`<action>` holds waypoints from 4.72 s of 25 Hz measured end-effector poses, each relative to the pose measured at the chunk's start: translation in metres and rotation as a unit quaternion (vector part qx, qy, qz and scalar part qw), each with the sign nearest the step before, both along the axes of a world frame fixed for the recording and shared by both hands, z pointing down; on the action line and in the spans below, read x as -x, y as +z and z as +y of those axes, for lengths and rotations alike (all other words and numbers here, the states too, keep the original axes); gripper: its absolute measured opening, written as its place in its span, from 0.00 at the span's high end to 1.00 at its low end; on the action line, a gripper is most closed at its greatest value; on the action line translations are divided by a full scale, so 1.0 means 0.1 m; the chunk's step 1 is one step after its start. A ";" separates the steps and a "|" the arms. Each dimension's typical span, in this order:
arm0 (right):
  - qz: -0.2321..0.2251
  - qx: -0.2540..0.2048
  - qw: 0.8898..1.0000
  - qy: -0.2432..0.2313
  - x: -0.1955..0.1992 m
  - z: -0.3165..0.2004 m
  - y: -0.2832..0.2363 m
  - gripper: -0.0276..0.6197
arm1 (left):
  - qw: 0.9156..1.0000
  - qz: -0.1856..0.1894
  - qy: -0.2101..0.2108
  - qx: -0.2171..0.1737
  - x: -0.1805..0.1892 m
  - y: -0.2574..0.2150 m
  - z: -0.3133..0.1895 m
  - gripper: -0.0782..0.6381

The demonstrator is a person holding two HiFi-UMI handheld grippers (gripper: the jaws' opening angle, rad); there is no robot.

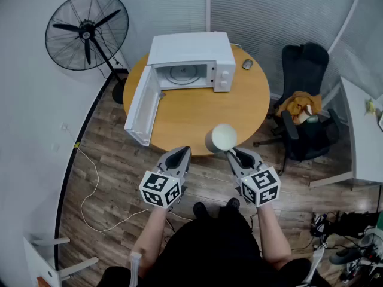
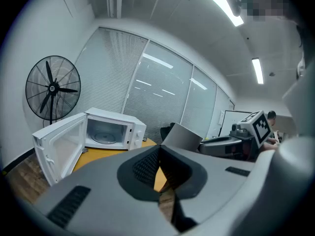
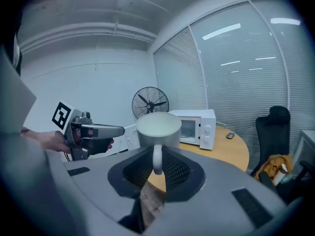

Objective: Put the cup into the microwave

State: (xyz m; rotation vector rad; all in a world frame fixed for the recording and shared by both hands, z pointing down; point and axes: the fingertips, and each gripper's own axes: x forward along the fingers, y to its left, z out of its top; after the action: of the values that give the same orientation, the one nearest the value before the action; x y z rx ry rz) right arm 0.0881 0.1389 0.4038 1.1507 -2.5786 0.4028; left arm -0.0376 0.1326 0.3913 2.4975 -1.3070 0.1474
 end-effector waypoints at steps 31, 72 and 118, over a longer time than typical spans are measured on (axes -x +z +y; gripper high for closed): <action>0.000 0.020 1.000 0.016 0.06 0.01 0.16 0.87 | 1.000 -0.001 0.007 0.019 -0.02 0.21 0.10 0.90; 0.018 0.050 0.992 -0.117 -0.07 -2.17 0.74 0.87 | 0.992 -0.028 -0.115 0.035 -0.41 0.38 -1.71 0.90; 0.064 0.046 0.997 0.006 1.33 -3.95 1.69 0.86 | 0.998 -0.005 -0.025 0.064 0.69 1.21 -3.25 0.90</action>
State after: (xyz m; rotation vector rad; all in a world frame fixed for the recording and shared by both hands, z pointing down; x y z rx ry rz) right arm -0.0452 -0.2561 0.5724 1.1231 -2.4192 0.4310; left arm -0.1062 -0.1924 0.5123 2.3575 -1.3194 0.2249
